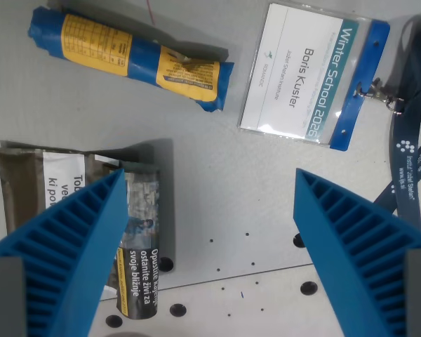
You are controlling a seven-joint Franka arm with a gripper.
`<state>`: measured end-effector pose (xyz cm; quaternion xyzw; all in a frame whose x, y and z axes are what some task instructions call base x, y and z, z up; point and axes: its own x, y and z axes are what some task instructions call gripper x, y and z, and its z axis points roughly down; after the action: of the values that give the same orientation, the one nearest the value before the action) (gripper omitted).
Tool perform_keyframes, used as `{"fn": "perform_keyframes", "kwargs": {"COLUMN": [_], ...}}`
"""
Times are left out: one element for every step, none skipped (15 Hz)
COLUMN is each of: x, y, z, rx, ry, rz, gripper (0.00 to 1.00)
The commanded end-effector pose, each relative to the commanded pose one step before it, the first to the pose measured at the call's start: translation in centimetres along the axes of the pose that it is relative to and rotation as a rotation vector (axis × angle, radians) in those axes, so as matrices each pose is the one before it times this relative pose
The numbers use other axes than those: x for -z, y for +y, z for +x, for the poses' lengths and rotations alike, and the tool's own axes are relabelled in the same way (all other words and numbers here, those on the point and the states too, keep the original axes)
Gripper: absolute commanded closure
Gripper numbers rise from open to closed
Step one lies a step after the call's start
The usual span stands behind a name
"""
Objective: Move above the blue bag
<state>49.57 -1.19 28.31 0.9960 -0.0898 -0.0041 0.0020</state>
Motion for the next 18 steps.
{"fn": "perform_keyframes", "kwargs": {"x": [0.160,0.000,-0.002,-0.005,-0.011,-0.020,-0.030,-0.044,-0.061,-0.079,-0.099,-0.120,-0.140,-0.160,-0.180,-0.197,-0.207,-0.217], "y": [-0.001,0.000,-0.001,-0.003,-0.006,-0.011,-0.017,-0.024,-0.031,-0.039,-0.047,-0.057,-0.068,-0.077,-0.086,-0.095,-0.104,-0.112], "z": [0.011,0.000,0.001,0.002,0.004,0.007,0.011,0.017,0.023,0.031,0.041,0.053,0.064,0.076,0.085,0.092,0.100,0.109], "rx": [0.0002,0.0001,0.0014,0.0030,0.0052,0.0085,0.0116,0.0146,0.0177,0.0207,0.0196,0.0216,0.0272,0.0263,0.0321,0.0284,0.0333,0.0333], "ry": [0.0040,-0.0005,0.0002,0.0002,0.0000,0.0002,0.0008,0.0003,0.0010,0.0018,0.0020,0.0032,0.0037,0.0023,0.0019,0.0016,0.0040,0.0027], "rz": [0.00059,-0.00016,-0.00008,-0.00003,0.00008,-0.00007,0.00002,0.00001,-0.00011,-0.00003,0.00021,0.00024,0.00009,-0.00015,-0.00037,-0.00039,-0.00024,-0.00037], "gripper": [0.00,0.00,0.00,0.00,0.00,0.00,0.00,0.00,0.00,0.00,0.00,0.00,0.00,0.00,0.00,0.00,0.00,0.00]}}
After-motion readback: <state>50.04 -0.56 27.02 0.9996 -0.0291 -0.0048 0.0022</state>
